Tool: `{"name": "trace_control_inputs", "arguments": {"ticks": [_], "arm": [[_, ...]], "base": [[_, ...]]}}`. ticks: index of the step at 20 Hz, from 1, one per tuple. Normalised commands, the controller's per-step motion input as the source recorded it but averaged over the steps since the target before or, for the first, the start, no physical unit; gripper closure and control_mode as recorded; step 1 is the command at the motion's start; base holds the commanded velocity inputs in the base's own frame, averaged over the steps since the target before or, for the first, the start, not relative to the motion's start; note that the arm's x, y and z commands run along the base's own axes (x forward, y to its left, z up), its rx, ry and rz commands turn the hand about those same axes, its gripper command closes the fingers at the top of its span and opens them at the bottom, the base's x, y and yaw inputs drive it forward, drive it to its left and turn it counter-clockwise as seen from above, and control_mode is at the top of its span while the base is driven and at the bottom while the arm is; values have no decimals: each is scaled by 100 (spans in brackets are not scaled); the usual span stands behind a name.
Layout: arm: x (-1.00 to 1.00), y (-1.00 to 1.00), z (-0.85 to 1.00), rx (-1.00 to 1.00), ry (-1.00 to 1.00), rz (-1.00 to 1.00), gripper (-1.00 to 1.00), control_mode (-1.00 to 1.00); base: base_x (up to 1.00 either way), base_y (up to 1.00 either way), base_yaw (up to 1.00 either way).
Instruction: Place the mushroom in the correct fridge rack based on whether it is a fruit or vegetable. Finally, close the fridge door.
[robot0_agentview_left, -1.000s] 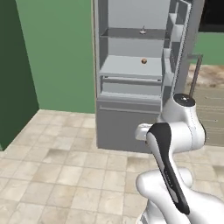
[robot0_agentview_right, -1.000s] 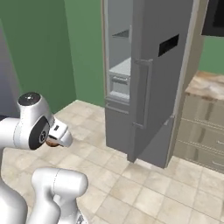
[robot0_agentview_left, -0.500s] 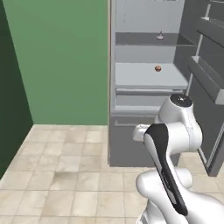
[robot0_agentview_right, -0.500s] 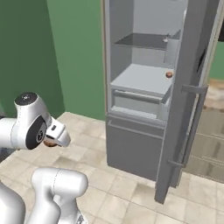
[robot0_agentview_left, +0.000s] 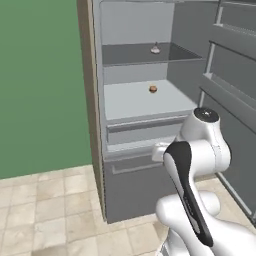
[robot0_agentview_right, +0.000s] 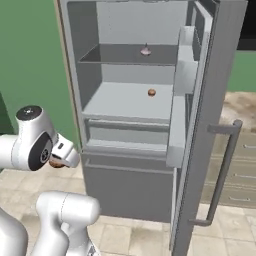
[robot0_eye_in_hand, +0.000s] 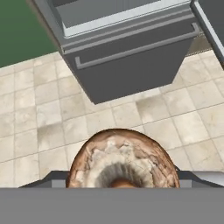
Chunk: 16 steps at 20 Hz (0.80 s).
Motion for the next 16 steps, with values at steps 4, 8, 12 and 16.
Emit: {"name": "trace_control_inputs", "arguments": {"ticks": [4, 8, 12, 16], "arm": [[0, 0, 0, 0, 0, 0, 100, 100], [0, 0, 0, 0, 0, 0, 100, 100], [0, 0, 0, 0, 0, 0, 100, 100], [0, 0, 0, 0, 0, 0, 100, 100]], "base": [[65, 6, -42], [77, 29, -31], [44, 18, -12], [55, 10, -3]]}}
